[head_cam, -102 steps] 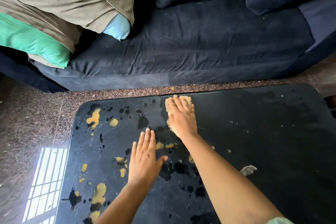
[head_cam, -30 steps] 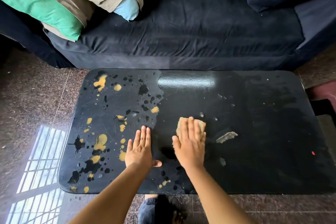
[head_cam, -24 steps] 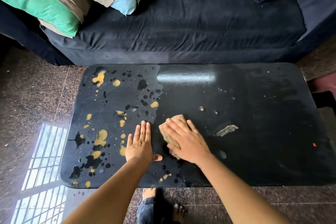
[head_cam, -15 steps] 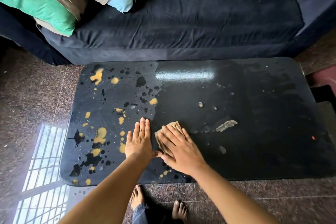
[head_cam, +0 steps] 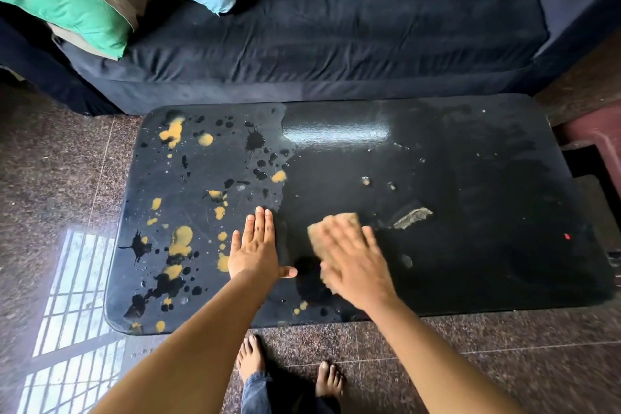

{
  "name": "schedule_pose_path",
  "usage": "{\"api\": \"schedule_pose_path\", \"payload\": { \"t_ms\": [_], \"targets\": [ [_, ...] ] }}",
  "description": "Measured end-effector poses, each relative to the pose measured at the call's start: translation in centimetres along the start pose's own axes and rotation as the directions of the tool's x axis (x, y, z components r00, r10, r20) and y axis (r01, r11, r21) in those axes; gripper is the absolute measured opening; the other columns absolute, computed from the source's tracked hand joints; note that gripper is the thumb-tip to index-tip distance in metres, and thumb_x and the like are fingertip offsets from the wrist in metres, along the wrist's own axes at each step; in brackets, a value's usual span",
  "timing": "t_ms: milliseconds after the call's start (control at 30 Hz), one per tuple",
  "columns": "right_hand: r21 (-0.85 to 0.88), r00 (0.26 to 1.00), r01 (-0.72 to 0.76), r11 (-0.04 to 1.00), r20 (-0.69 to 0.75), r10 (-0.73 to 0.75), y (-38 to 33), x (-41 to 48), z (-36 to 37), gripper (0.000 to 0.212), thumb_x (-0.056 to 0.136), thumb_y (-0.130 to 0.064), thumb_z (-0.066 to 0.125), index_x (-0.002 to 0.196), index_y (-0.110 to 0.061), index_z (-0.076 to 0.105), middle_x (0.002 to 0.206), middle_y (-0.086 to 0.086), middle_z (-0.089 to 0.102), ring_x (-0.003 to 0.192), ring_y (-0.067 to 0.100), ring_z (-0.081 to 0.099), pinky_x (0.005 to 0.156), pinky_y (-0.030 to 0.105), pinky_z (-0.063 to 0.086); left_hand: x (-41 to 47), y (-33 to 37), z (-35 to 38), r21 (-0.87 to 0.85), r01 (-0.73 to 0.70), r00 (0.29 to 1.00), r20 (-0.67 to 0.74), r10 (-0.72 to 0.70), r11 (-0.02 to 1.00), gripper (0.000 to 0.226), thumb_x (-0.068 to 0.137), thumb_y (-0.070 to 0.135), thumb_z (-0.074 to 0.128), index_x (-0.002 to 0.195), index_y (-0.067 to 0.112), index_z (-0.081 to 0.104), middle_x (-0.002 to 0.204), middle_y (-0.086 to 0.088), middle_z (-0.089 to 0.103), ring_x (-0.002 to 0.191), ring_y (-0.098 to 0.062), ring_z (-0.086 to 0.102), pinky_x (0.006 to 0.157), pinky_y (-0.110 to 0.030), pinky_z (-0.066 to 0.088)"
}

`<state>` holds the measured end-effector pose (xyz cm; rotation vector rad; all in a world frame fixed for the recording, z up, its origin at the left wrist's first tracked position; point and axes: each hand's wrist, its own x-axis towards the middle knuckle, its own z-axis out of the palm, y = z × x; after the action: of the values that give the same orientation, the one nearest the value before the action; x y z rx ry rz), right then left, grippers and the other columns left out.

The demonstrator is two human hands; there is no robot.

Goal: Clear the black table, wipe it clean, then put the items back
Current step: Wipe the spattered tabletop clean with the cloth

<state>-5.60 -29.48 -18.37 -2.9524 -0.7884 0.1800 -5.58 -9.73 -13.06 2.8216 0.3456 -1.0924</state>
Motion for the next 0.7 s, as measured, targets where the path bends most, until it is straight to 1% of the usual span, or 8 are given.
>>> {"api": "schedule_pose_path", "payload": {
  "t_ms": [67,133,200,267,333,533,600,700],
  "targets": [
    [0.081,0.936,-0.352,0.933,-0.004,0.353,1.2,0.0,-0.3,0.063,0.087,-0.043,0.031,0.147,-0.025,0.031,0.156,-0.002,0.024,0.144,0.023,0.02,0.112,0.054,0.025,0.0,0.0,0.0,0.009,0.001,1.0,-0.006,-0.001,1.0,0.123,0.077,0.065,0.059,0.143,0.012,-0.03,0.153,-0.001,-0.032,0.144,-0.019,-0.022,0.118,-0.04,-0.005],
    [0.134,0.858,-0.508,0.851,-0.008,0.513,-0.3,0.4,-0.1,0.065,0.086,-0.042,0.032,0.147,-0.021,0.032,0.155,0.003,0.027,0.144,0.026,0.021,0.111,0.053,0.022,0.0,0.0,0.0,0.007,-0.006,1.0,-0.003,0.006,1.0,0.122,0.078,0.065,0.058,0.143,0.012,-0.03,0.153,-0.002,-0.032,0.144,-0.019,-0.022,0.118,-0.04,-0.005],
    [0.18,0.915,-0.398,0.899,0.004,0.404,-2.7,0.8,0.0,0.065,0.086,-0.042,0.035,0.147,-0.021,0.032,0.155,0.003,0.027,0.143,0.026,0.022,0.112,0.053,0.024,-0.1,-0.2,0.1,-0.001,-0.007,1.0,-0.005,0.007,1.0,0.122,0.077,0.065,0.059,0.144,0.013,-0.03,0.153,-0.001,-0.032,0.144,-0.019,-0.022,0.118,-0.04,-0.005],
    [0.131,0.998,-0.07,0.989,0.007,0.069,-3.4,0.5,0.2,0.064,0.086,-0.044,0.039,0.147,-0.025,0.03,0.155,-0.001,0.026,0.144,0.021,0.021,0.111,0.051,0.03,-0.2,-0.3,0.1,-0.017,-0.014,1.0,-0.013,0.014,1.0,0.123,0.077,0.065,0.059,0.144,0.013,-0.029,0.153,-0.001,-0.032,0.144,-0.018,-0.022,0.118,-0.04,-0.006],
    [0.04,0.989,0.147,0.988,0.02,-0.148,-1.3,-0.1,0.2,0.064,0.088,-0.048,0.037,0.148,-0.029,0.023,0.156,-0.006,0.021,0.144,0.017,0.017,0.112,0.05,0.029,-0.3,-0.3,0.0,-0.036,-0.03,0.999,-0.028,0.029,0.999,0.122,0.077,0.064,0.06,0.145,0.013,-0.027,0.154,0.0,-0.031,0.144,-0.018,-0.021,0.118,-0.041,-0.006],
    [0.138,0.903,-0.426,0.894,0.004,0.43,-1.3,-2.5,0.3,0.063,0.087,-0.042,0.032,0.147,-0.022,0.032,0.156,0.001,0.025,0.145,0.022,0.018,0.112,0.05,0.022,-1.6,-1.3,1.0,0.022,-0.091,0.988,-0.123,0.093,0.996,0.105,0.087,0.051,0.057,0.149,0.014,-0.02,0.156,-0.002,-0.027,0.144,-0.02,-0.023,0.117,-0.041,-0.007],
    [0.166,0.952,-0.3,0.94,-0.01,0.305,-4.0,-2.7,0.5,0.064,0.085,-0.041,0.036,0.147,-0.022,0.033,0.155,0.0,0.025,0.144,0.023,0.019,0.112,0.05,0.021,-2.4,-2.1,1.8,0.044,-0.106,0.984,-0.137,0.111,0.993,0.104,0.087,0.051,0.057,0.149,0.015,-0.019,0.156,-0.002,-0.026,0.143,-0.02,-0.023,0.117,-0.04,-0.008],
    [0.089,0.994,0.105,0.99,0.021,-0.107,-3.4,-3.8,0.9,0.065,0.087,-0.043,0.038,0.149,-0.028,0.026,0.157,-0.006,0.021,0.145,0.015,0.015,0.116,0.048,0.022,-3.2,-3.0,2.7,0.067,-0.123,0.985,-0.115,0.13,0.99,0.105,0.086,0.053,0.057,0.149,0.017,-0.019,0.156,-0.002,-0.025,0.144,-0.02,-0.021,0.117,-0.039,-0.007]
  ]
}}
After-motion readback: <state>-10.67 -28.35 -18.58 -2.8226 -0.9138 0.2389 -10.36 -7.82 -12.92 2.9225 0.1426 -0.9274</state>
